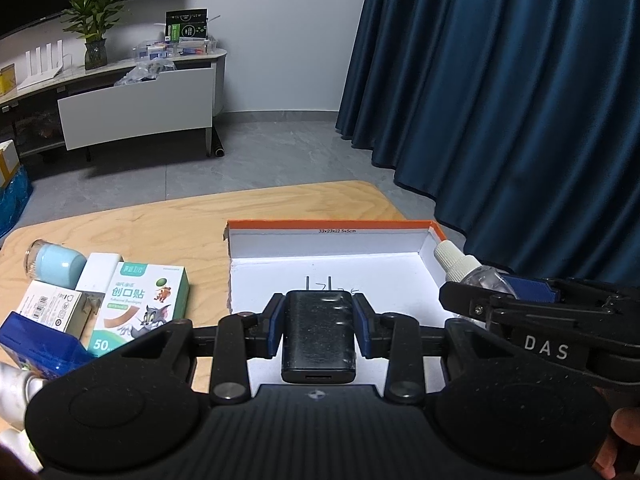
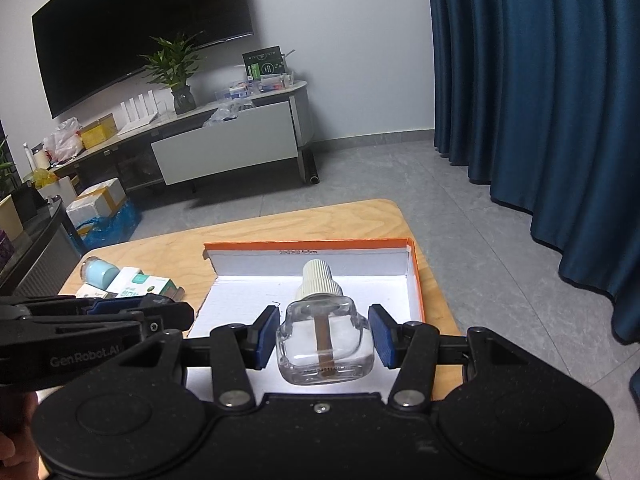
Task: Organize rigid objects
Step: 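Carry the black charger and glass bottle with both tools over the white box, then lower both items into the white box and open both tools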
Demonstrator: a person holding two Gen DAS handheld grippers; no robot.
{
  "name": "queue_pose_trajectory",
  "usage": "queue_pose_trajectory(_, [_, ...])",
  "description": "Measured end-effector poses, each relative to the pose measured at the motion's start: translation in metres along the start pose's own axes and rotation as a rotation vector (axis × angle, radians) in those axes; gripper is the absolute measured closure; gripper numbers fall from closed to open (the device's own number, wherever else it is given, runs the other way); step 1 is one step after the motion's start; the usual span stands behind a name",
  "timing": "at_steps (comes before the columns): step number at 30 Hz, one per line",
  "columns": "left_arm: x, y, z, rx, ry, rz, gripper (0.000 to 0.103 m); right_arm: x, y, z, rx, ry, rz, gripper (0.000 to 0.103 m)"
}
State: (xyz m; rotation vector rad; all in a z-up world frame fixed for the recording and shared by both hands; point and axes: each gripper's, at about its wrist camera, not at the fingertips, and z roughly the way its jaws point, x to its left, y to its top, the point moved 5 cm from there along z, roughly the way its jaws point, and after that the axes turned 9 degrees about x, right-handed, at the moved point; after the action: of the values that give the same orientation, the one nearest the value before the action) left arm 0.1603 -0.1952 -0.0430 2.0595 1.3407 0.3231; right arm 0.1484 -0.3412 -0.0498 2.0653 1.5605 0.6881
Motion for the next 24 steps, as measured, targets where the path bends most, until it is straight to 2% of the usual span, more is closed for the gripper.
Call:
queue_pose_trajectory(16, [-0.004,0.01,0.03,0.036,-0.004,-0.004,0.067,-0.006,0.013,0.034,0.031,-0.025,0.007,0.043])
queue_pose_trajectory(24, [-0.004,0.017,0.046,0.051,-0.007,-0.015,0.067,-0.017,0.025,0.051,0.013,-0.078,0.04,0.043])
